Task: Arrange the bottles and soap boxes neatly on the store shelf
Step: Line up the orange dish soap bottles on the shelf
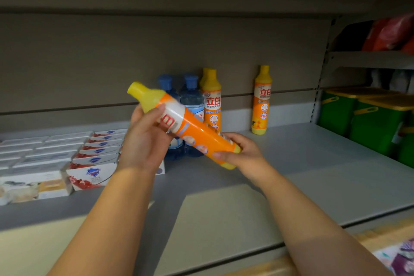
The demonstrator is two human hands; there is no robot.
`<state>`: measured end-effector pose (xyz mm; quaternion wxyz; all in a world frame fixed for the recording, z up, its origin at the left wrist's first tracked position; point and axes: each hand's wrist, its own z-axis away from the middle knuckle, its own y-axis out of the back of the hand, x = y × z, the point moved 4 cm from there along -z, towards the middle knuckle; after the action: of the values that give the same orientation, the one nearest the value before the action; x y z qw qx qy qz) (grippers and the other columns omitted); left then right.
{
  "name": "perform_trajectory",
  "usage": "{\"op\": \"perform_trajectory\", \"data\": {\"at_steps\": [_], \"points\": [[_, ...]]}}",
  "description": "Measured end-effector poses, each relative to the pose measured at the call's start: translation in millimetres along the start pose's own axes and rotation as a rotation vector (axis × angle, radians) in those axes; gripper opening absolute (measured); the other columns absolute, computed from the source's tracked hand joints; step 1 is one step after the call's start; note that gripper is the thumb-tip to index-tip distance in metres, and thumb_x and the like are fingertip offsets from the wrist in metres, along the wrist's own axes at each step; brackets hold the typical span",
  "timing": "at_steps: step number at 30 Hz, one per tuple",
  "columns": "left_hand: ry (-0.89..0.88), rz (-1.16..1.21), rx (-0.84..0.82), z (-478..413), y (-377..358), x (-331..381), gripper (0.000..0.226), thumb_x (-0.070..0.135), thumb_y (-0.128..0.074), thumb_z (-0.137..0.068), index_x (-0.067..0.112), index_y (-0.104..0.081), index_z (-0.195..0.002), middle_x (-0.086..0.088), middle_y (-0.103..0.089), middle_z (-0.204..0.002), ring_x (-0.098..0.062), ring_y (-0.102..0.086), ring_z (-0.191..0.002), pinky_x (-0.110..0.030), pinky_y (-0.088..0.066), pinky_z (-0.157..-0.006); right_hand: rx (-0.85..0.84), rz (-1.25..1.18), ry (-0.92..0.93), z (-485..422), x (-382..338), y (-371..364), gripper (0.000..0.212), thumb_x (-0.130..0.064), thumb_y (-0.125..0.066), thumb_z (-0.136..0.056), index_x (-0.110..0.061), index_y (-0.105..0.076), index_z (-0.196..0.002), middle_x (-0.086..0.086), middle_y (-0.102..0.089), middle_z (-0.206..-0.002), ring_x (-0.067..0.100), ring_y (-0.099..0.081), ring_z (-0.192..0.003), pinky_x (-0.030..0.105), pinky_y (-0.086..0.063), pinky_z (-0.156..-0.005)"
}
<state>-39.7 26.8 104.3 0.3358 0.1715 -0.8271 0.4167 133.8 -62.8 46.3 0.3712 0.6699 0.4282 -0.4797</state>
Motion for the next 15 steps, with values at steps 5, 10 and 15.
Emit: {"op": "perform_trajectory", "data": {"at_steps": [5,10,15], "points": [[0.023,-0.031,-0.118,3.5,-6.8,-13.2,0.066,0.018,-0.057,-0.083,0.032,-0.033,-0.143,-0.003,-0.061,-0.121,-0.021,-0.065,-0.102,-0.043,-0.055,-0.076,-0.468,-0.702,-0.562,13.0,11.7,-13.8,0.068,-0.047,-0.086,-0.05,-0.002,-0.071,-0.098,0.019,-0.067,-0.082,0.023,-0.067,-0.059,0.024,-0.054,-0.045],[0.007,-0.053,-0.04,5.5,-7.1,-15.8,0.067,0.02,-0.063,-0.08,0.034,-0.037,-0.14,-0.004,-0.059,-0.128,-0.024,-0.063,-0.11,-0.044,-0.056,-0.077,-0.442,-0.583,-0.415,8.8,12.1,-18.6,0.074,-0.04,-0.09,-0.045,-0.009,-0.065,-0.107,0.013,-0.071,-0.094,0.023,-0.07,-0.079,0.031,-0.058,-0.067],[-0.025,-0.223,-0.131,8.7,-14.0,-19.9,0.062,0.014,-0.061,-0.08,0.038,-0.04,-0.133,0.004,-0.069,-0.113,-0.02,-0.065,-0.106,-0.038,-0.057,-0.077,-0.201,0.055,-0.098,2.9,12.2,-28.3,0.047,-0.014,-0.076,-0.075,-0.035,-0.052,-0.109,-0.007,-0.063,-0.115,0.01,-0.062,-0.1,0.025,-0.051,-0.082]]}}
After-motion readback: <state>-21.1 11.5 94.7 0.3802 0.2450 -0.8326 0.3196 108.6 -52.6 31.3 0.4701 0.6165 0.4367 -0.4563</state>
